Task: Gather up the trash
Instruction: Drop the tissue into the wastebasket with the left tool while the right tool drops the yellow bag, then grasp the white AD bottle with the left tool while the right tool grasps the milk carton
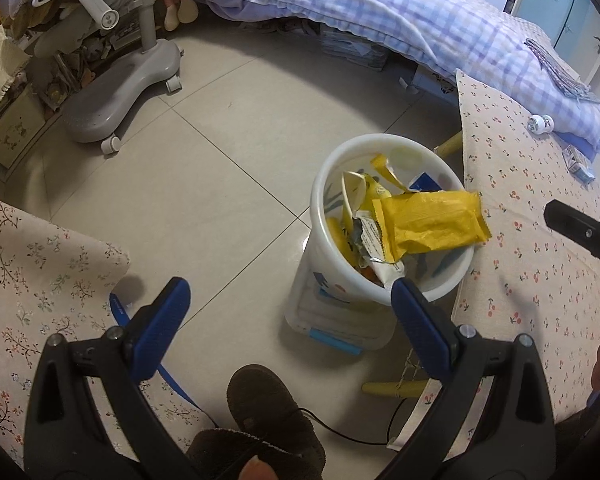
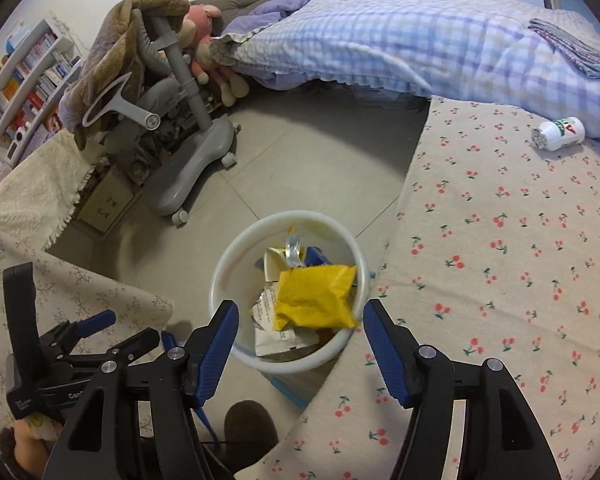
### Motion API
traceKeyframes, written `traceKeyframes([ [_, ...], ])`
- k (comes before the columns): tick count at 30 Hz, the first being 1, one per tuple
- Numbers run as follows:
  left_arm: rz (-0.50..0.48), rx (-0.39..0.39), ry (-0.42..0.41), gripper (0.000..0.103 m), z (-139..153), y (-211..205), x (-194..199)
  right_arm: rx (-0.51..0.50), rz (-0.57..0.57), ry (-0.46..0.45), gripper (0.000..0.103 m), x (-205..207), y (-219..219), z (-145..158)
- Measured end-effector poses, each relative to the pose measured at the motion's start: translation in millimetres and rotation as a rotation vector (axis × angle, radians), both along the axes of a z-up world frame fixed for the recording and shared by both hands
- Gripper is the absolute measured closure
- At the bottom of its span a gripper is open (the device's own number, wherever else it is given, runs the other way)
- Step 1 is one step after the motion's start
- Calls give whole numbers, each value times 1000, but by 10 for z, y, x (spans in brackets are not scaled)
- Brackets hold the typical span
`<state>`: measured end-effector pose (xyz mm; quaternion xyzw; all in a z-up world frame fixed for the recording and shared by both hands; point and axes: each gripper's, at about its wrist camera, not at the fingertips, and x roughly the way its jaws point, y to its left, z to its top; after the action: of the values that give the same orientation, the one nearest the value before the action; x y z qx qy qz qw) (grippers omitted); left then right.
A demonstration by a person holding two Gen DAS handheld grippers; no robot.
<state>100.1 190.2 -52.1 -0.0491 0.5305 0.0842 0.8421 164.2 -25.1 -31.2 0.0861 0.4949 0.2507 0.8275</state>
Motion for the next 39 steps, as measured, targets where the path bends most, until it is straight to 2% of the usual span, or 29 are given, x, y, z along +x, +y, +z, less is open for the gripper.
traceKeyframes([
  [12,-34,-41,-6,3,66,-257,73,-49,-92,-2,29,-81,-490,77],
  [22,-99,-62,-7,3,101,-743,182,-81,-256,12,25,-150,-1302,107],
  [29,-131,-87,-15,3,127,-1104,338,-155,-411,34,23,-120,-1948,72],
  [34,-202,-107,-41,3,189,-1492,561,-225,-475,19,17,3,-2455,96],
  [39,-271,-134,-61,3,244,-1983,1046,-208,-587,51,16,231,-3068,41],
])
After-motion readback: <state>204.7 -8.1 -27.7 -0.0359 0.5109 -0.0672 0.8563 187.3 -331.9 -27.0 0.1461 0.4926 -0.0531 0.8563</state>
